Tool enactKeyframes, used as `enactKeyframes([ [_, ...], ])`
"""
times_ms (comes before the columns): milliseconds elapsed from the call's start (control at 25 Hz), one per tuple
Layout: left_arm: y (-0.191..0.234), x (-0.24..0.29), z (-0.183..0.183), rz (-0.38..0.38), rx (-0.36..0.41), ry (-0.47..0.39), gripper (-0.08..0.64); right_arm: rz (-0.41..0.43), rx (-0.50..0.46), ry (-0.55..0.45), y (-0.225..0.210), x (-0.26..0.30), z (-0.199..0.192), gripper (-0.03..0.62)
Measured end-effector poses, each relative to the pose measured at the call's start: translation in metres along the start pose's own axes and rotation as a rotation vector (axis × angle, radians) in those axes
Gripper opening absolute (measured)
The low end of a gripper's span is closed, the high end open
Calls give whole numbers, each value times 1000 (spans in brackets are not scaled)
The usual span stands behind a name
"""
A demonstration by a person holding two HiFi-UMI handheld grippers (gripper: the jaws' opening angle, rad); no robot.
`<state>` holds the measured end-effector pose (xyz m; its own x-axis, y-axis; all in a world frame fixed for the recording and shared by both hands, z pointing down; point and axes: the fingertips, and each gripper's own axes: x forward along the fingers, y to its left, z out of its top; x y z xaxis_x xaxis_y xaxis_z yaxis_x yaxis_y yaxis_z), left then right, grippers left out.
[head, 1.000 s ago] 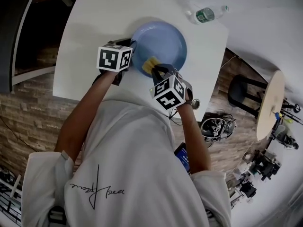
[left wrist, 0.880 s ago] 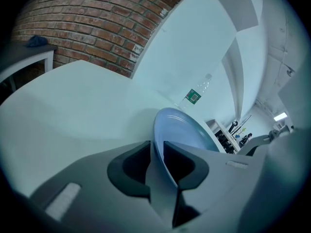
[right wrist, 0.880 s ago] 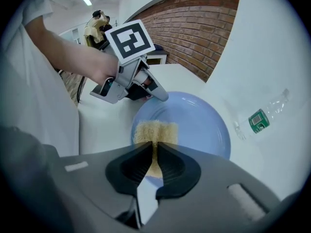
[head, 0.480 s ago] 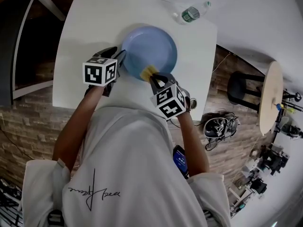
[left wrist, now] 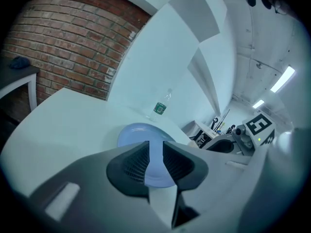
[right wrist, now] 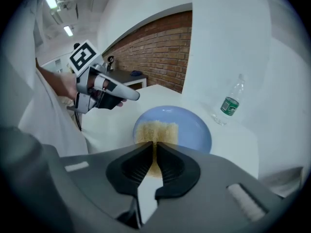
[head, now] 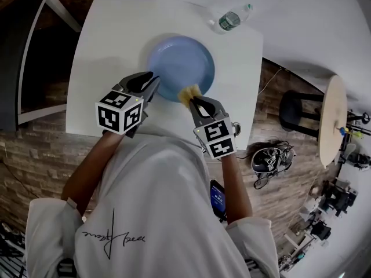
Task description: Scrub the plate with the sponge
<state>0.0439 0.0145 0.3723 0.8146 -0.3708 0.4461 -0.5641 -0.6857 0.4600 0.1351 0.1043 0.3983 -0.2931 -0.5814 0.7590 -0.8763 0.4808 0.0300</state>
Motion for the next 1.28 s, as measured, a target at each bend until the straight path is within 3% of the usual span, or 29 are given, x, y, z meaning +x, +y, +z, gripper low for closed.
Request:
enactKeyframes([
  [400, -34, -30, 30, -23, 115, -92, 60, -45, 189, -212, -17, -59, 14, 29],
  [760, -86, -63, 74, -70, 194, -223, 14, -63, 281, -402, -24, -120, 39, 25],
  [1040, -108, -88, 97, -81, 209, -341, 12, -55, 293, -441, -18, -148, 57, 25],
  [1280, -110, -114, 105, -88, 227, -344, 14, -27, 248, -468, 9, -161, 82, 25],
])
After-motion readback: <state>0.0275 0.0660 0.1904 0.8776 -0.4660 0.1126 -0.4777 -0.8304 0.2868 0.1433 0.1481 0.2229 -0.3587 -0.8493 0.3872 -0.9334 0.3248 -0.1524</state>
